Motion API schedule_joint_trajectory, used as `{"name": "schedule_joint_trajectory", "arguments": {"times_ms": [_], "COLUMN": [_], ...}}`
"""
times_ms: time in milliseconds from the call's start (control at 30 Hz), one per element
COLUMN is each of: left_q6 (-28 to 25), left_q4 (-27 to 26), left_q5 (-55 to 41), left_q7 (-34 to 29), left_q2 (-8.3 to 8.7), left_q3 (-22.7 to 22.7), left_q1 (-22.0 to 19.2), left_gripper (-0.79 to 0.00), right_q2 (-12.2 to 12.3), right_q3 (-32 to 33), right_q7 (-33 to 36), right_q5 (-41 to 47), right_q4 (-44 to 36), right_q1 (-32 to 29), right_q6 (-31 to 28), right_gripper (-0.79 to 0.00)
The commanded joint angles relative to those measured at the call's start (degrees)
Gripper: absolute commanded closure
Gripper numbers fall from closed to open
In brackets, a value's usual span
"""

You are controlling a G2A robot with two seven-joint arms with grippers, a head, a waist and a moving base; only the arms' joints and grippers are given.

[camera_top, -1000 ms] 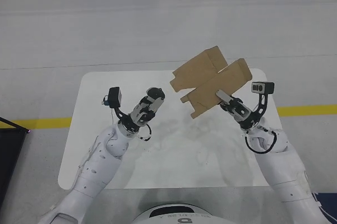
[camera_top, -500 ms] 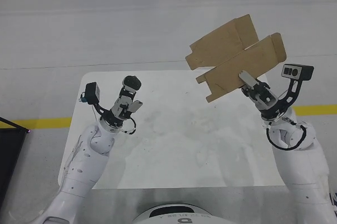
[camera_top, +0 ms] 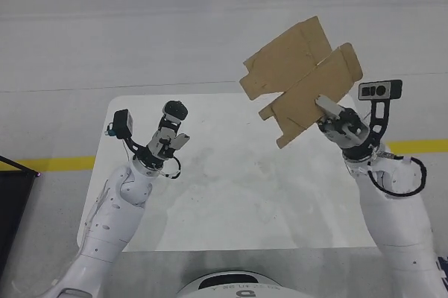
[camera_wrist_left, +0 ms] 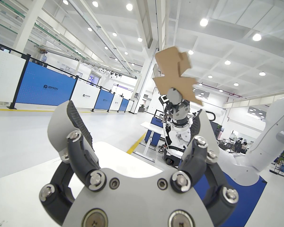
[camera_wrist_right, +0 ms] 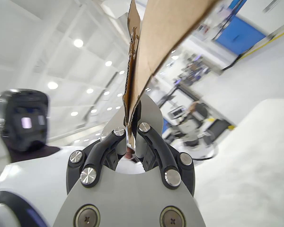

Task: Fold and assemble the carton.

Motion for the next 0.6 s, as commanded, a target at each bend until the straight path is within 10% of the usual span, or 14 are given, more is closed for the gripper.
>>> {"name": "schedule_joint_trajectory", "arguments": {"times_ms": [0,300,567], "left_q6": [0.0,0.0,0.0], "left_q4": [0.0,0.0,0.0], "left_q5": [0.0,0.0,0.0], "left_q7": [0.0,0.0,0.0], "left_q2": [0.00,0.00,0.00], "left_q3": [0.0,0.0,0.0], "left_q1": [0.0,0.0,0.0], "left_gripper": [-0.785,-0.785,-0.785], "right_q2": [0.2,-0.4,-1.1], "right_q3": [0.1,-9.5,-20.5], "right_q7": [8.7,16.8,-3.9], "right_q5": [14.6,38.1,72.6], "right_q4": [1.3,5.6,5.7], "right_q1": [1.2,7.5,11.9], "right_q6": [10.7,48.0,68.9], "right_gripper": [0.000,0.000,0.000]}}
